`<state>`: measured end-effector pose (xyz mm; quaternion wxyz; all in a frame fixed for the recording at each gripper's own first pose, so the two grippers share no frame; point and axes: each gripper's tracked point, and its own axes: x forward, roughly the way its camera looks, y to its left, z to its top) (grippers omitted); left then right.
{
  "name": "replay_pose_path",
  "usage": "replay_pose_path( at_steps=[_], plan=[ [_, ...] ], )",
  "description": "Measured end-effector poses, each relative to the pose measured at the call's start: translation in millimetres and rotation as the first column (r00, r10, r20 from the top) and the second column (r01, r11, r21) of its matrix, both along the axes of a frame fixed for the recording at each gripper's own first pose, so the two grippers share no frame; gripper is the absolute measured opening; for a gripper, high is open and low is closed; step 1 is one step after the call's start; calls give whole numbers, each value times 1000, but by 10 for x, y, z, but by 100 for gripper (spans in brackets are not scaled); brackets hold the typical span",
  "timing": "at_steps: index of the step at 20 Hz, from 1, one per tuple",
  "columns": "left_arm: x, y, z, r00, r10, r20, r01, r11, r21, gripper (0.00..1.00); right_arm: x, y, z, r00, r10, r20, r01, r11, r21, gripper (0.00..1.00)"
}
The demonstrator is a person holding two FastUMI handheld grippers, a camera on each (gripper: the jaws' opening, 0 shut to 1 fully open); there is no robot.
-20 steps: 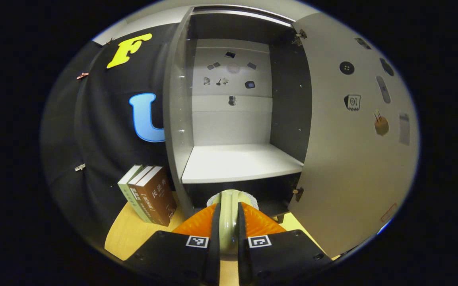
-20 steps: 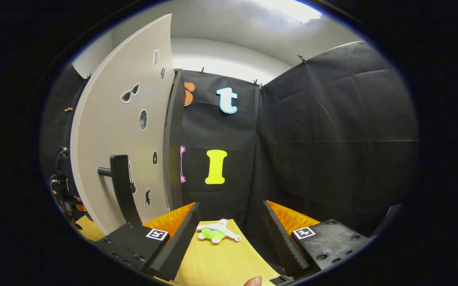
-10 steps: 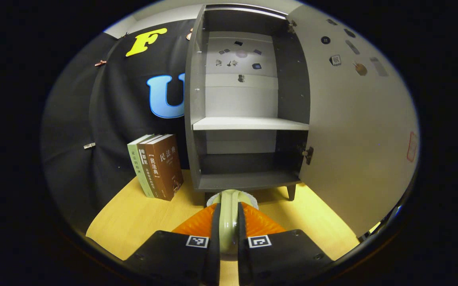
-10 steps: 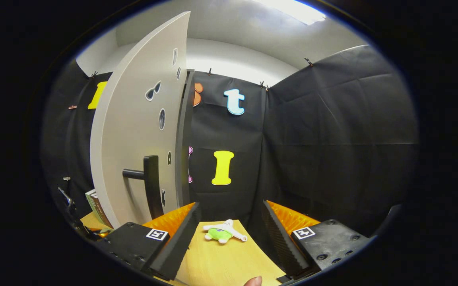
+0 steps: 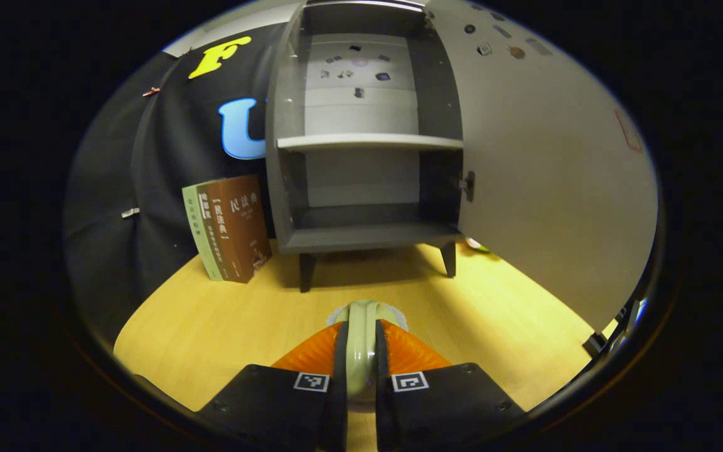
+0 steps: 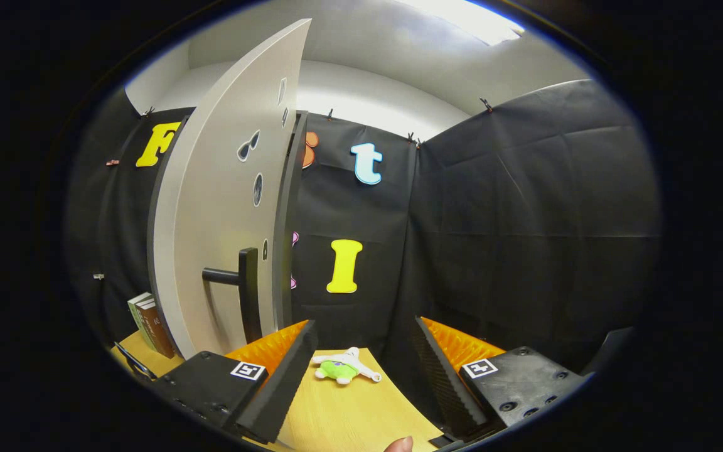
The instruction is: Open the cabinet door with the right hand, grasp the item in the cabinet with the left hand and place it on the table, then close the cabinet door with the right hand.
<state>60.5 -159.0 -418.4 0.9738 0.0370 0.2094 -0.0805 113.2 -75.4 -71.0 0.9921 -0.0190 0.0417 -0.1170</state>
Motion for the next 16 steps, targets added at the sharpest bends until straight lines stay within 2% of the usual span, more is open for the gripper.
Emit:
replay_pose_path(
  at_steps=[2, 8, 16],
  plan=[
    [-87, -77, -222, 999, -16, -39, 17, 1000, 13, 22, -2, -23, 18, 1000, -3, -1, 3, 1000, -5, 98],
    [-181, -159, -663, 994, 6, -114, -4, 1000, 18, 22, 53, -75, -5, 1000, -6, -14, 6, 1000, -26, 98],
    [-191, -197, -782, 988, 22, -155, -22, 1000, -4, 26, 133, -65, -58, 1000, 6, -25, -7, 999, -40, 98]
  ],
)
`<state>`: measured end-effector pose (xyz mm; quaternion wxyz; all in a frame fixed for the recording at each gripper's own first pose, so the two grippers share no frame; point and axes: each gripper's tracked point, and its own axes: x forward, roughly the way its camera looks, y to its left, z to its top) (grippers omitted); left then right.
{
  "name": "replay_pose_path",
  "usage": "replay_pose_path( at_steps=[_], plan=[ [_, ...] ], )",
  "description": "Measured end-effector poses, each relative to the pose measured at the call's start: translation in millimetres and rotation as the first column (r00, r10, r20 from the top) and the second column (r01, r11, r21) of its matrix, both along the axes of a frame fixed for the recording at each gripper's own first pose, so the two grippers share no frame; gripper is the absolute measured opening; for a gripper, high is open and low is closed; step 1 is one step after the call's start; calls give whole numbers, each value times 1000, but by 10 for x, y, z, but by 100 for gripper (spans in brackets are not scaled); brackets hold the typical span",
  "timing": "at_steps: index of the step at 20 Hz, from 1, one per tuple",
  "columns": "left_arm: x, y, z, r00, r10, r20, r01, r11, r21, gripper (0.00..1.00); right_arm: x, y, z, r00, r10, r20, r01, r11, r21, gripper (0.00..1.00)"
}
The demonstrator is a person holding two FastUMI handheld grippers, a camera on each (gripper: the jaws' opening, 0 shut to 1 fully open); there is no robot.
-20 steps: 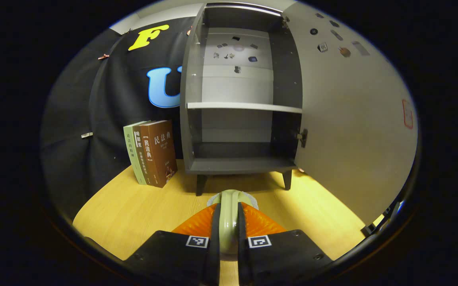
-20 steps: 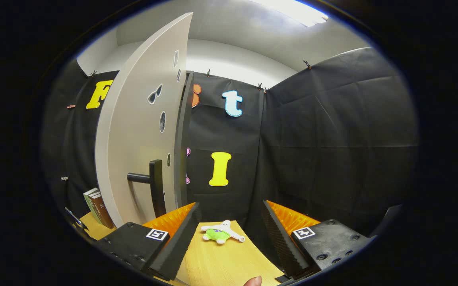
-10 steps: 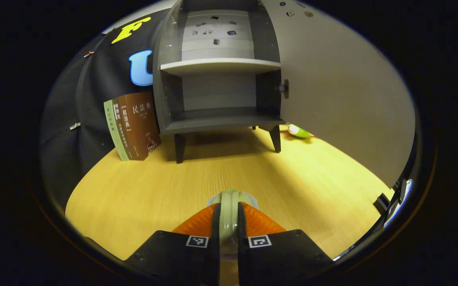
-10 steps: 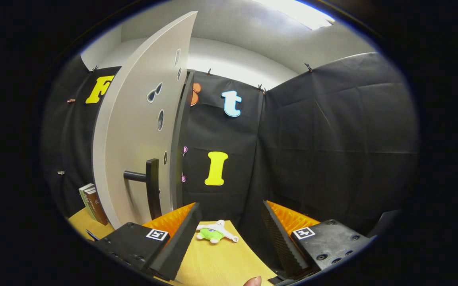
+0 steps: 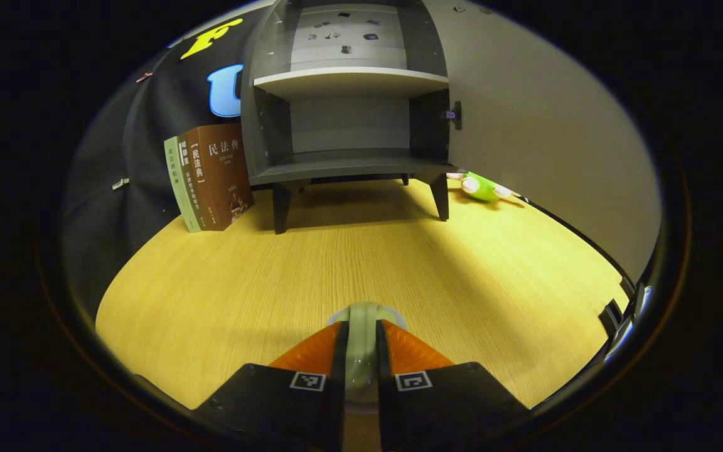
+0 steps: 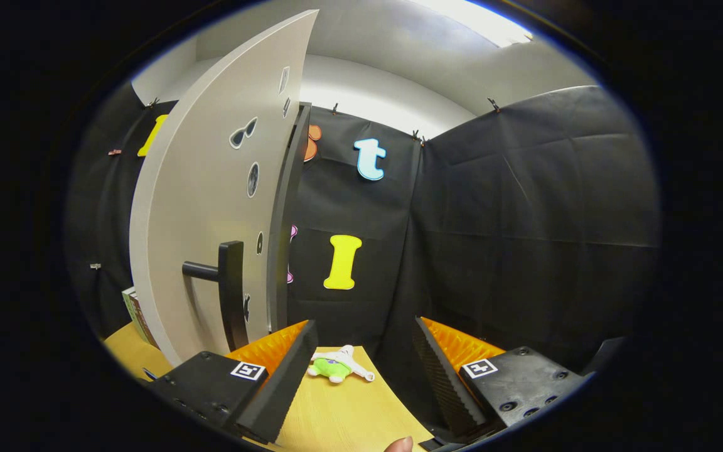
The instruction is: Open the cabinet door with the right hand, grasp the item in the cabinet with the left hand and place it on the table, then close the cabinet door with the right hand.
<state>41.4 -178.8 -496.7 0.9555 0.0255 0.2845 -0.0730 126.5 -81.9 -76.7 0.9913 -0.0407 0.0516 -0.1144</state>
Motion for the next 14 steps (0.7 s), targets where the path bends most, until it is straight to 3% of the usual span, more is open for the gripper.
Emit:
replay_pose_path(
  at_steps=[2, 4, 5, 8, 11, 14],
  plan=[
    [-3, -41, 2, 1000, -11, -9, 11, 1000, -12, 29, -1, 6, -8, 1000, 3, -2, -3, 1000, -9, 98],
    [-3, -44, 29, 1000, -12, -7, 12, 1000, -8, 50, -14, -6, -13, 1000, 1, -4, -1, 1000, -9, 98],
    [1, -54, 48, 1000, -11, -3, 11, 1000, -10, 66, -12, -8, -10, 1000, 0, -3, 0, 1000, -6, 98],
    [-3, -92, 138, 1000, -26, 12, 26, 1000, -9, 77, -29, -10, 4, 1000, -1, 1, 1, 1000, -10, 98],
    [-12, -190, 236, 998, -66, 18, 67, 997, -27, 96, -37, 21, 23, 1000, 4, 5, -4, 1000, -13, 98],
    [-29, -221, 447, 996, -75, 41, 77, 996, -47, 96, -60, 53, 39, 1000, 12, 8, -12, 1000, -6, 98]
  ],
)
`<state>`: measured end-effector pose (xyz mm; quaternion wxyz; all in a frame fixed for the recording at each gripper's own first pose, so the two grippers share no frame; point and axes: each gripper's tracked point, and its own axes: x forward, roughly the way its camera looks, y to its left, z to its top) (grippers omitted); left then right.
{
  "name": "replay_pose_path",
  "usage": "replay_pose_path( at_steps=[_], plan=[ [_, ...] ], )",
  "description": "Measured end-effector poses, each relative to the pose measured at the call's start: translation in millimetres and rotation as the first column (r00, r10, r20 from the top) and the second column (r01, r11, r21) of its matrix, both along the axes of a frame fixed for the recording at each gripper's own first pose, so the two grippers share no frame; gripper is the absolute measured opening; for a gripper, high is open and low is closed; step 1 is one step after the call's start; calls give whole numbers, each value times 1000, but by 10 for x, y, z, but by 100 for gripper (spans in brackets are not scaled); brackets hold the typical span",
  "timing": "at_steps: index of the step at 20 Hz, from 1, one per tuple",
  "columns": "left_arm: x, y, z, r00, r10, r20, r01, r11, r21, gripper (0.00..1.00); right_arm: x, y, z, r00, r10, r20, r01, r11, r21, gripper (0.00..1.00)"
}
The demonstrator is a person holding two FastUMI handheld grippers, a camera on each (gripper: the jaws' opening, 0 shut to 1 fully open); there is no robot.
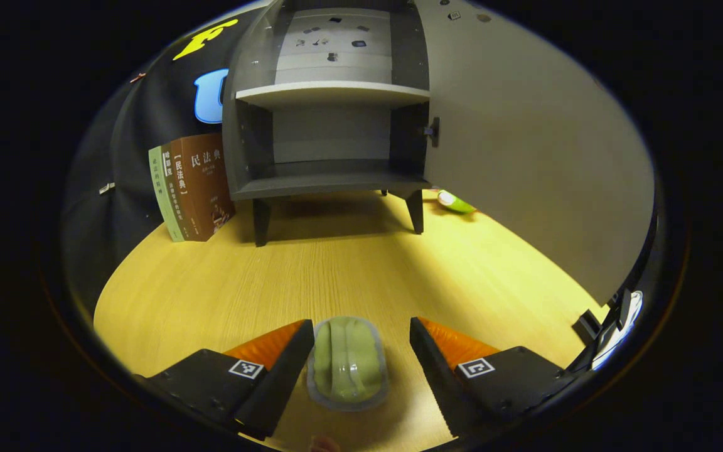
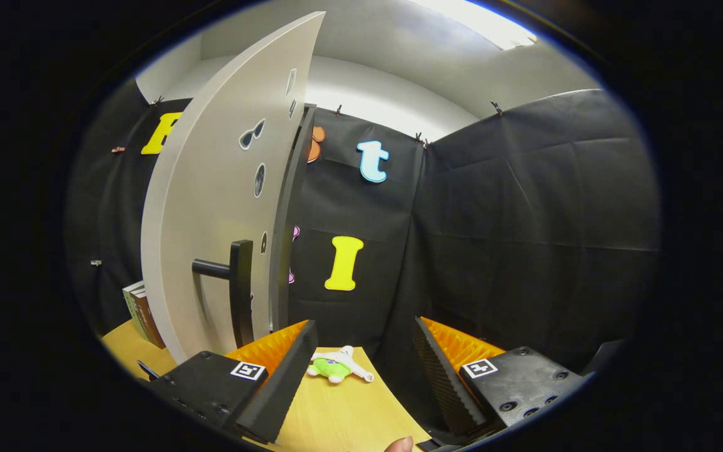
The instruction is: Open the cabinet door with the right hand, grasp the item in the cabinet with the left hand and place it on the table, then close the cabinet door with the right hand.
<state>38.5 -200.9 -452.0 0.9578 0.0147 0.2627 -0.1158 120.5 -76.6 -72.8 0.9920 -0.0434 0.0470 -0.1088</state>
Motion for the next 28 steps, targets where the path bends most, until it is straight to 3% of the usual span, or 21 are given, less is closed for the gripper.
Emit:
replay_pose_path(
  at_steps=[6, 11, 16, 22, 27, 28],
  plan=[
    [-38, 102, 864, 993, 8, 120, -2, 999, -48, 96, 12, -13, 66, 1000, -16, 22, 15, 1000, 13, 98],
    [-81, 451, 1748, 976, 68, 207, -52, 995, -83, 96, 22, 4, 121, 999, -10, 40, 9, 1000, 16, 98],
    [-137, 1037, 2707, 936, 135, 326, -102, 988, -117, 96, 9, 8, 122, 999, -1, 45, -1, 999, 40, 98],
    [-240, 1817, 3478, 893, 249, 376, -206, 967, -151, 96, 20, 21, 203, 998, 8, 69, -10, 999, 34, 98],
    [-390, 2274, 4044, 861, 279, 425, -234, 960, -156, 95, 13, 34, 181, 997, -17, 71, 12, 998, 65, 96],
    [-444, 2354, 4142, 856, 284, 432, -243, 959, -149, 92, -12, 39, 180, 997, -19, 71, 14, 998, 69, 100]
  ],
)
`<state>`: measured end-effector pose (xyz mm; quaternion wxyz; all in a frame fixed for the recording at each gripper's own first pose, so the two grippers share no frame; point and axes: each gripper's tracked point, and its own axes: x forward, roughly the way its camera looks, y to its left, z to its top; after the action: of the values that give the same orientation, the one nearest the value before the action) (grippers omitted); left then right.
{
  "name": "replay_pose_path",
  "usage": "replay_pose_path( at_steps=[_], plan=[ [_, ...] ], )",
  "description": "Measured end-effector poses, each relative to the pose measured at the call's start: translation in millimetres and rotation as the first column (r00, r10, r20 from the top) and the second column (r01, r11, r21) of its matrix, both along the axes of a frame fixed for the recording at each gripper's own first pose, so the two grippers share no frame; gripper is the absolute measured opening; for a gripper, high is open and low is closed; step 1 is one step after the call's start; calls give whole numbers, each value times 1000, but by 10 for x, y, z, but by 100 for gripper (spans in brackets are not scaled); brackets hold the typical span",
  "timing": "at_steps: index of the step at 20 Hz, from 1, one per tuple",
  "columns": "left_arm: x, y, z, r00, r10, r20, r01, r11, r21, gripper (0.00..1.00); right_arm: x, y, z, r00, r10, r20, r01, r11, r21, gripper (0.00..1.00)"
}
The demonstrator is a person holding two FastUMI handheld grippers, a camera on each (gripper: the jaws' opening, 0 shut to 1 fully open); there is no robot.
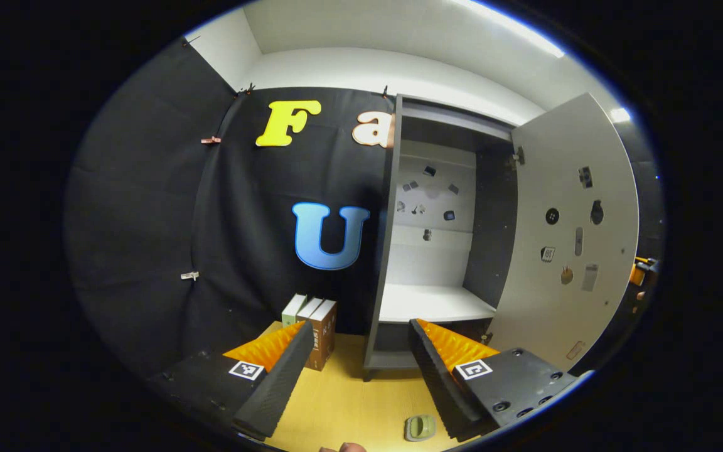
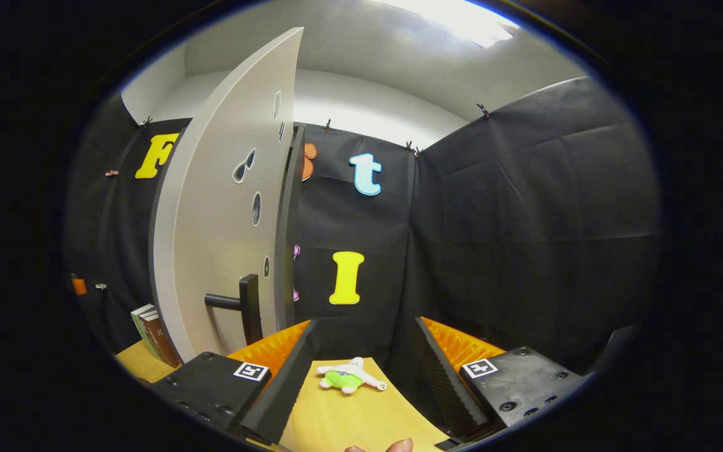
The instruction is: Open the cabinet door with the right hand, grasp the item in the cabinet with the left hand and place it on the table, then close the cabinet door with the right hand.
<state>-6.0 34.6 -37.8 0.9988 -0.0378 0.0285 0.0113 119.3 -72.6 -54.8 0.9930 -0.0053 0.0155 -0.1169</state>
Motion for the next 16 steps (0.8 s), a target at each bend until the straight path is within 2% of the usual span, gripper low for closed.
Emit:
replay_pose_path(
  at_steps=[1, 2, 3, 6, 9, 11, 12, 13, 14, 16],
  plan=[
    [-46, 73, 76, 1000, 14, 11, -14, 1000, 14, 92, -17, 9, -1, 1000, -5, 0, 5, 1000, 4, 96],
    [-78, 145, 144, 999, 24, 22, -25, 999, 25, 95, -40, 14, 1, 1000, -12, 1, 12, 1000, 9, 96],
    [-76, 185, 161, 999, 31, 25, -32, 999, 26, 92, -47, 23, 1, 1000, -17, 1, 17, 1000, 14, 96],
    [-123, 210, 177, 1000, 22, 8, -22, 1000, -5, 95, -30, 61, -18, 1000, -8, -7, 8, 999, 31, 96],
    [-126, 317, 108, 999, 42, -20, -41, 999, 18, 93, -21, 107, -33, 1000, -6, -13, 6, 999, 43, 96],
    [-123, 332, 86, 999, 41, -26, -41, 999, 27, 95, -15, 214, -42, 1000, 14, -14, -13, 998, 54, 96],
    [-122, 338, 85, 999, 39, -26, -39, 999, 29, 92, -19, 296, -39, 999, 29, -14, -28, 998, 56, 100],
    [-119, 355, 90, 999, 38, -24, -37, 999, 30, 95, -42, 385, -35, 999, 43, -13, -42, 997, 59, 96],
    [-119, 361, 95, 999, 36, -23, -36, 999, 30, 92, -47, 478, -27, 998, 57, -12, -56, 996, 63, 96],
    [-119, 376, 87, 999, 37, -25, -36, 999, 35, 95, -36, 678, -37, 996, 90, -12, -89, 994, 69, 96]
  ],
)
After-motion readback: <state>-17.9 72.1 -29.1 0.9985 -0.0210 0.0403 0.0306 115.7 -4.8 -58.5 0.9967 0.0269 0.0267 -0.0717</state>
